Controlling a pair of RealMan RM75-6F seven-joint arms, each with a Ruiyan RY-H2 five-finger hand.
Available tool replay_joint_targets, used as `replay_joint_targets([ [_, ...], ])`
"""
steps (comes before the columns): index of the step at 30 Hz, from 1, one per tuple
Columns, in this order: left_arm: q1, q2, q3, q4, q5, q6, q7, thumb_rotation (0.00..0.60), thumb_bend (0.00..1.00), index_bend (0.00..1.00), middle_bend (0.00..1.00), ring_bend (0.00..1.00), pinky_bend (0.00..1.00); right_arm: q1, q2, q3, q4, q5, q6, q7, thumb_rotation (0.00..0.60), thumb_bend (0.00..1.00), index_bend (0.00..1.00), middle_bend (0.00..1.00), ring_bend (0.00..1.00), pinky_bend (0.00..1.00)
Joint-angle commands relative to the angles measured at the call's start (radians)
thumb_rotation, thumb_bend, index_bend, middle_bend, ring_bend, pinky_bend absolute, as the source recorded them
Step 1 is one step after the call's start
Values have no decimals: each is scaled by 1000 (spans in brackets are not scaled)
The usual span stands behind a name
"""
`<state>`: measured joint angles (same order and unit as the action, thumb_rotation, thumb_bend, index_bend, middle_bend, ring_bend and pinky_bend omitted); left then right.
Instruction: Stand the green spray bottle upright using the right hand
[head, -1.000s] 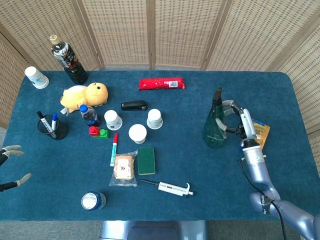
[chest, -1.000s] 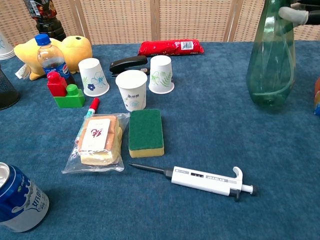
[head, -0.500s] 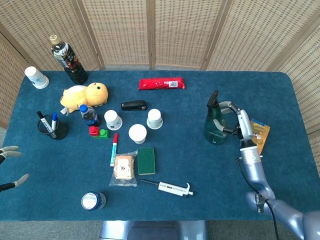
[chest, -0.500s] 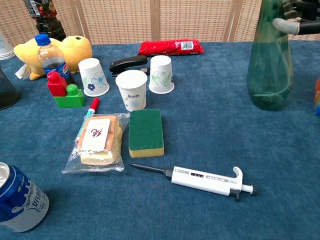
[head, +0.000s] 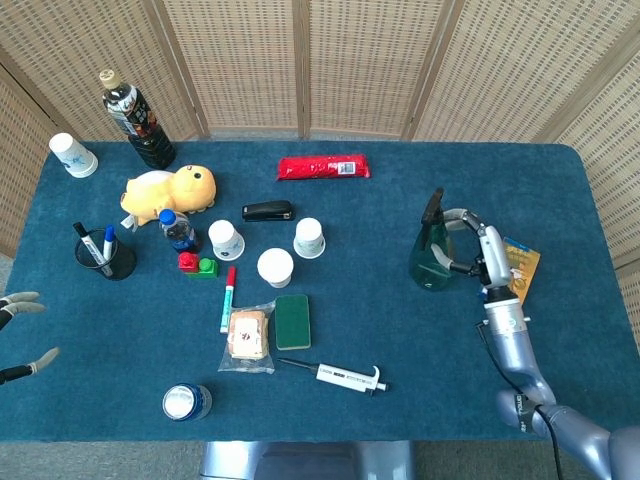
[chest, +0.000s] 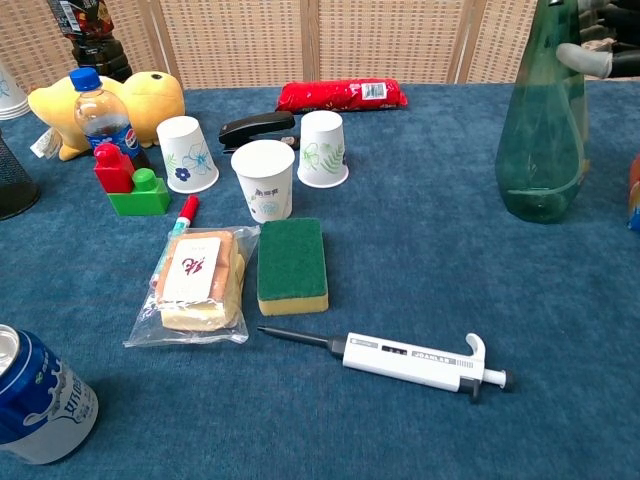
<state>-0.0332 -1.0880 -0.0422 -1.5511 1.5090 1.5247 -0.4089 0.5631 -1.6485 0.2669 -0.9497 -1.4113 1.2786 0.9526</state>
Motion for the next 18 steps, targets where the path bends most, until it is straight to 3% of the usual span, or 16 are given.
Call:
replay_joint_targets([
  [1,0,0,0,0,1,0,0,600,151,348,285,273,250,-4,11,-4,-12,-5,-1,4,600,345,538,462,274,360],
  [18,0,-4,0,0,4,5,2,600,152,348,285,273,250,-12,62,-22,-59,-16,-29,22,600,358,456,409,207,296],
])
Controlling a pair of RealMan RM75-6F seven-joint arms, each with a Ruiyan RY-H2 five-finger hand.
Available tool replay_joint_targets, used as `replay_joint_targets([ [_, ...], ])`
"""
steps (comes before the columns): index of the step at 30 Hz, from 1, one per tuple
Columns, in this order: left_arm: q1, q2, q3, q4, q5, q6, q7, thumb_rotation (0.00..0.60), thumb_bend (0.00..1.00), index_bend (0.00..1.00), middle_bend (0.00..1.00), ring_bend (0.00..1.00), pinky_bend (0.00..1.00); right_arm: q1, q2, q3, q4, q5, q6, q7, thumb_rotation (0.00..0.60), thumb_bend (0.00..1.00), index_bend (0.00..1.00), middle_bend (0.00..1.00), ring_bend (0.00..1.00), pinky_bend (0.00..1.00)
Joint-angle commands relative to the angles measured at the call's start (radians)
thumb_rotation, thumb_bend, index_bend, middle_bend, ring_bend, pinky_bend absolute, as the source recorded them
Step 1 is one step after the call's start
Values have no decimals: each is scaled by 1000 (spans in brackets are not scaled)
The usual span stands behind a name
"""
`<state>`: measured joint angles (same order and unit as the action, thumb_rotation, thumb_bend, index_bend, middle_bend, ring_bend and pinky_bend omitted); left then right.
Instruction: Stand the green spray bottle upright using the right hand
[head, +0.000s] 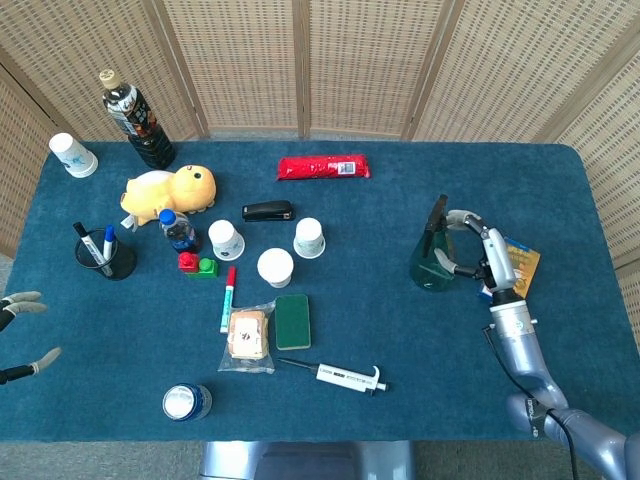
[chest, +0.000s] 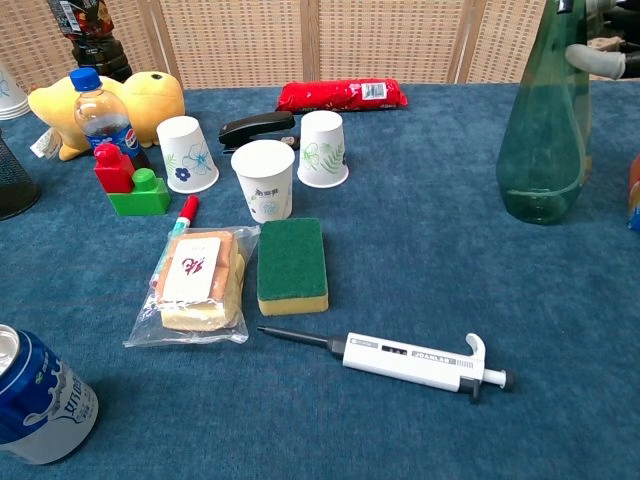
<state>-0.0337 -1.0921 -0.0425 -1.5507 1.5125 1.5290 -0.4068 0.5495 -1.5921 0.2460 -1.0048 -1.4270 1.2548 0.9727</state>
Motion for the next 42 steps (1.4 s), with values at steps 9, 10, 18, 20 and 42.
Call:
replay_joint_targets([
  [9,-2,-6,1,4,1,-2,1,600,152,348,284,273,249,-3,26,-3,-22,0,-15,17,536,357,411,378,171,246],
  [10,-2,-6,0,4,2,-2,1,600,151,348,284,273,249,-4,28,-3,-23,1,-16,19,534,357,409,377,170,244],
  [18,-3,-6,0,1,3,0,5,600,151,348,285,273,247,-6,35,1,-22,8,-24,25,503,365,373,357,157,215],
  [20,-3,-6,0,0,4,0,5,600,151,347,285,273,247,-6,37,0,-21,7,-26,27,482,369,366,352,152,206],
  [42,-4,-9,-1,0,11,9,9,600,153,345,284,273,246,-10,73,-13,-33,-2,-41,26,284,538,224,263,74,144],
])
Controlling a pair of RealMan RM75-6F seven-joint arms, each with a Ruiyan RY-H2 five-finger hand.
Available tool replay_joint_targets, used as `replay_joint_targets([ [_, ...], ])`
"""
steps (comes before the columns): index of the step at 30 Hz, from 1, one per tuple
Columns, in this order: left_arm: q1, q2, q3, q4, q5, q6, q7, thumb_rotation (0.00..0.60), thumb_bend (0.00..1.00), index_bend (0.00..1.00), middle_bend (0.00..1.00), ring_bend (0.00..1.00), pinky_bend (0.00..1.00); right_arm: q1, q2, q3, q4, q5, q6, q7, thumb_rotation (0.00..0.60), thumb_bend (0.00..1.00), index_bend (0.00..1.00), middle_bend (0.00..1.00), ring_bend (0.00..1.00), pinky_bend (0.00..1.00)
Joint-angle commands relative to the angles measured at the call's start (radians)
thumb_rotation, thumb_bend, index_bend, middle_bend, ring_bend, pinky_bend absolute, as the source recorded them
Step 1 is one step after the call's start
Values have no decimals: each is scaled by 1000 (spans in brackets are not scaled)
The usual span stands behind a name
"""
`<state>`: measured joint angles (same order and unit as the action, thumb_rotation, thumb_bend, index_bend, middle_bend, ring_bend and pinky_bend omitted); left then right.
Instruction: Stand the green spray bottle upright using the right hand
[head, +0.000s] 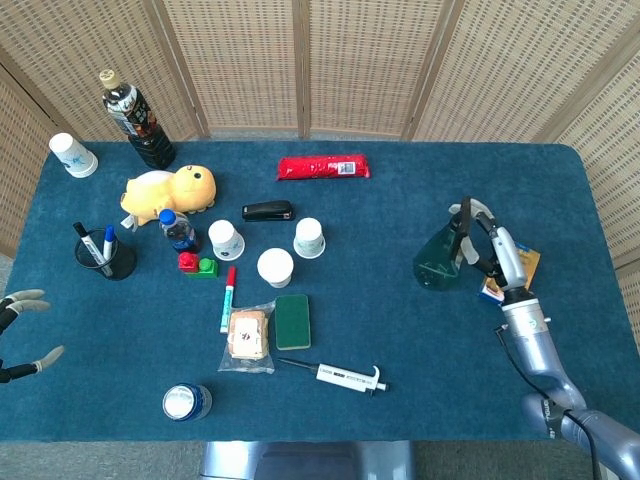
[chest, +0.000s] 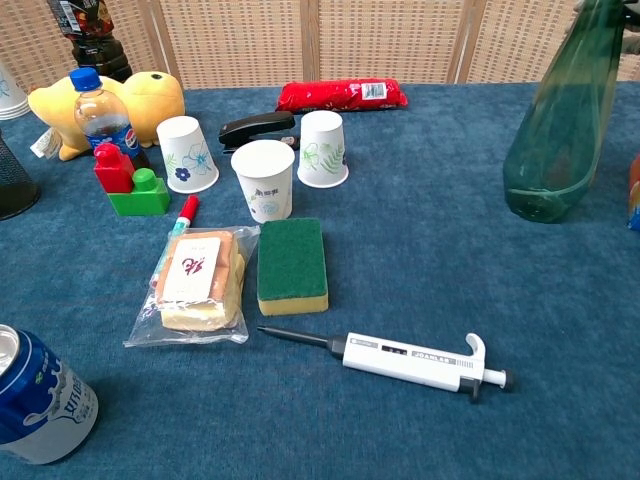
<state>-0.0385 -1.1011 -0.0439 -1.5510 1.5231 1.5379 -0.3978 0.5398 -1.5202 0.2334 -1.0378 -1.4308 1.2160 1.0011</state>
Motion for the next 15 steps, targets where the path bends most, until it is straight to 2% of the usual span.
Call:
replay_joint_targets([
  [1,1,0,0,1,0,1,0,600,152,345,284,273,246,-2,2,-1,0,3,-3,-4,291,548,224,264,74,144],
  [15,-5,-2,0,-3,6,0,7,600,152,345,285,273,246,-25,28,-6,1,18,-12,-4,352,570,238,273,92,144],
])
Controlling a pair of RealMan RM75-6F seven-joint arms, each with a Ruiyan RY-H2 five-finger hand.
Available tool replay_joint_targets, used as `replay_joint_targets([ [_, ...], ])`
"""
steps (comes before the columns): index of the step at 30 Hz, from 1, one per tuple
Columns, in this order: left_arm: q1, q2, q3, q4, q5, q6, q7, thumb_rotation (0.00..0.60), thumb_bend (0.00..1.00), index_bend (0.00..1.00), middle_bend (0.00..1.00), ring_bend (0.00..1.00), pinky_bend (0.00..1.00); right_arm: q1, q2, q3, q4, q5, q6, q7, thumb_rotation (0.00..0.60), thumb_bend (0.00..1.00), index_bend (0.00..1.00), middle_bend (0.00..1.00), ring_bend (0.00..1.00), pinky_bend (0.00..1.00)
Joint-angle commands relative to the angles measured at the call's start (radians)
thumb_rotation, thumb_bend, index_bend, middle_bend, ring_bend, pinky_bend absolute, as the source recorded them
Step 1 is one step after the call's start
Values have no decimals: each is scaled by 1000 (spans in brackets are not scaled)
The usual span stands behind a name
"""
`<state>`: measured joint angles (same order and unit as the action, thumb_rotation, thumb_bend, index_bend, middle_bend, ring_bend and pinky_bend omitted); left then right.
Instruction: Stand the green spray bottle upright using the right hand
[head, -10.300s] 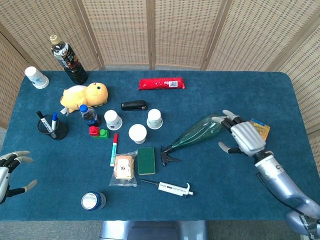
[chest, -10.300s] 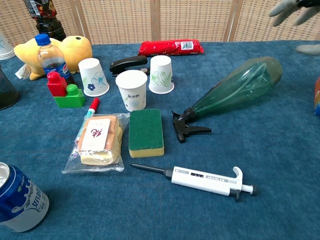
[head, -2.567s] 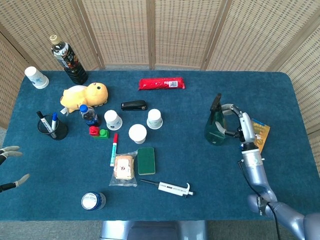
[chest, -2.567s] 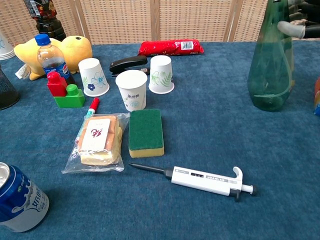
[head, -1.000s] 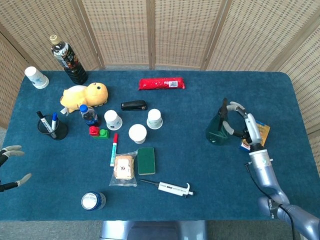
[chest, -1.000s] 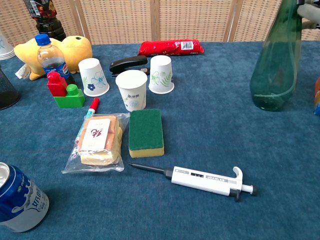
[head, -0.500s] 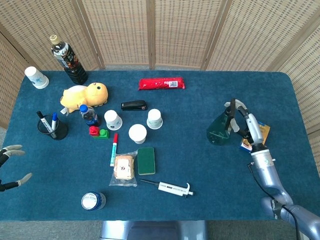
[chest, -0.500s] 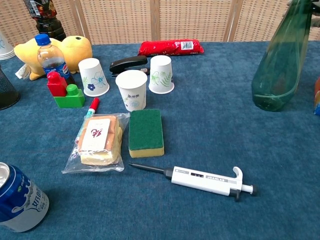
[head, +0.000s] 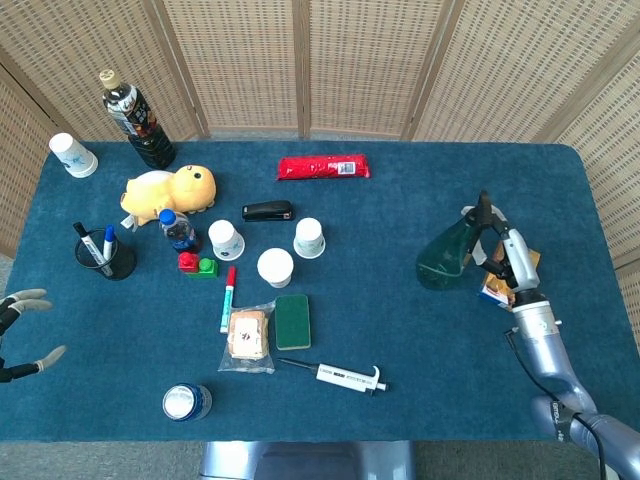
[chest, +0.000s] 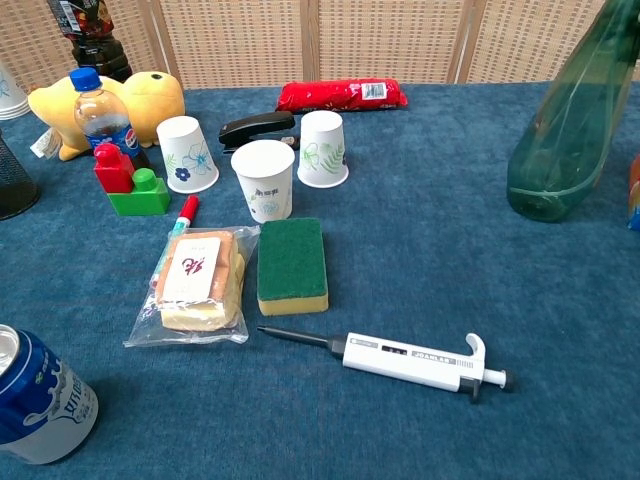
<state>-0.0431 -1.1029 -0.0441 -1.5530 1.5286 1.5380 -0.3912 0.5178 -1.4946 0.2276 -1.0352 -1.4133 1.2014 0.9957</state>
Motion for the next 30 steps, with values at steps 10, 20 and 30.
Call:
replay_joint_targets([
  [10,0,0,2,-7,4,5,7,600,152,345,284,273,246,-12,10,-6,-26,-18,27,-9,372,567,240,276,97,144],
  [20,7,3,4,-2,3,12,-1,600,152,344,284,272,246,-14,9,-6,-25,-19,33,-27,406,568,241,278,99,144],
  [30,6,1,5,-3,10,16,-3,600,151,344,284,273,246,-26,20,-8,-39,-23,51,-42,421,566,241,280,105,144],
])
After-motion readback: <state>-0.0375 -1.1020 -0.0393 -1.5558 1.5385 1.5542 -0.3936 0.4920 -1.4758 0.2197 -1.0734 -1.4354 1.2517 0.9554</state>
